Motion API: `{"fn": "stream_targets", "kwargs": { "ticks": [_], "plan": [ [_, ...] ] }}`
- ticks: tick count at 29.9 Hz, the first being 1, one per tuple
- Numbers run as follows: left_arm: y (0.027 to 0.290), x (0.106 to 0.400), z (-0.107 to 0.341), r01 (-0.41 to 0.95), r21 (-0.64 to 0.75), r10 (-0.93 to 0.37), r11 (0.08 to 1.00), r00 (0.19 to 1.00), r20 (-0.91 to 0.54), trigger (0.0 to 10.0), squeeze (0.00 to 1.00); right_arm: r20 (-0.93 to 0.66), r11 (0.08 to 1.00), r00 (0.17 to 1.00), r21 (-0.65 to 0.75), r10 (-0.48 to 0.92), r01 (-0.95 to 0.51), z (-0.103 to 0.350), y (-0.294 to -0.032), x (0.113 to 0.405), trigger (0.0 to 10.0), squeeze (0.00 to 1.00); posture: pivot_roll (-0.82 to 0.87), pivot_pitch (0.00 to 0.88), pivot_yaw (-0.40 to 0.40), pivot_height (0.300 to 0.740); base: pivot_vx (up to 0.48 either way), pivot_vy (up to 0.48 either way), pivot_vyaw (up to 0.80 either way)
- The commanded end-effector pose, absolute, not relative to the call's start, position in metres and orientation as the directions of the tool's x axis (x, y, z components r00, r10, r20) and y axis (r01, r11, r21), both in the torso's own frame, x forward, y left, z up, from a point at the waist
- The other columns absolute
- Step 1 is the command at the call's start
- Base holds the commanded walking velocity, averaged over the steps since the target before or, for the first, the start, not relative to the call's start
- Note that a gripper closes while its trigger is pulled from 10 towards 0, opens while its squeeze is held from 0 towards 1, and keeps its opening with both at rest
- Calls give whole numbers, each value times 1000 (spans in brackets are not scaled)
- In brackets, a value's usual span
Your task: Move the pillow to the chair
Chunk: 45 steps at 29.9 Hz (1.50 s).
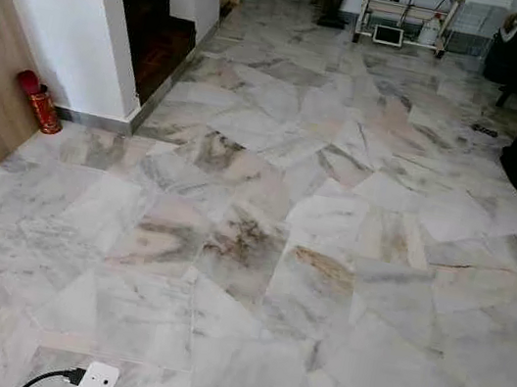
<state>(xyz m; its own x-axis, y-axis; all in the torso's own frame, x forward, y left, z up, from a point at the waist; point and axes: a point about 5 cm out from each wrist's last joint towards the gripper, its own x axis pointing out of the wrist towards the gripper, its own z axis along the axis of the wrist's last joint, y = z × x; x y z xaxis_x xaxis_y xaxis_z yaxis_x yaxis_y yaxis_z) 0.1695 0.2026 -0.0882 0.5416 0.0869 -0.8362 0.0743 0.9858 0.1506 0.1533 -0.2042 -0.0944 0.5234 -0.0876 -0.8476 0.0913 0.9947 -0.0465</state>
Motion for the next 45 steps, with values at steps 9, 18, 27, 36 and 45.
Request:
{"fn": "stream_targets", "kwargs": {
  "ticks": [9, 18, 27, 36, 45],
  "plan": [
    [226, 145, -92, -191, 5, 110, 982, 545, -831, 10000, 0, -707, 931, 689, 123, -161, 344, -13, -280, 257, 10000, 0, 37, 0, -81, 740, 0, 0, 0],
    [227, 143, -92, -205, 2, 118, 979, 557, -822, 10000, 0, -716, 927, 682, 141, -147, 348, -14, -280, 257, 10000, 0, 33, 0, -69, 740, 0, 0, 0],
    [233, 141, -91, -215, 21, 143, 976, 571, -808, 10000, 0, -713, 926, 682, 128, -163, 355, -19, -274, 254, 10000, 0, 32, 0, -30, 740, 0, 0, 0],
    [240, 137, -87, -264, 43, 206, 964, 628, -750, 10000, 0, -638, 902, 744, 177, -200, 394, -21, -270, 252, 10000, 0, 3, 0, 1, 740, 0, 0, 0],
    [267, 251, -12, -307, 54, 299, 950, 845, -443, 10000, 0, -470, 952, 872, 179, -138, 248, -34, -217, 239, 10000, 0, -24, 0, 2, 740, 0, 0, 0]
  ]
}}
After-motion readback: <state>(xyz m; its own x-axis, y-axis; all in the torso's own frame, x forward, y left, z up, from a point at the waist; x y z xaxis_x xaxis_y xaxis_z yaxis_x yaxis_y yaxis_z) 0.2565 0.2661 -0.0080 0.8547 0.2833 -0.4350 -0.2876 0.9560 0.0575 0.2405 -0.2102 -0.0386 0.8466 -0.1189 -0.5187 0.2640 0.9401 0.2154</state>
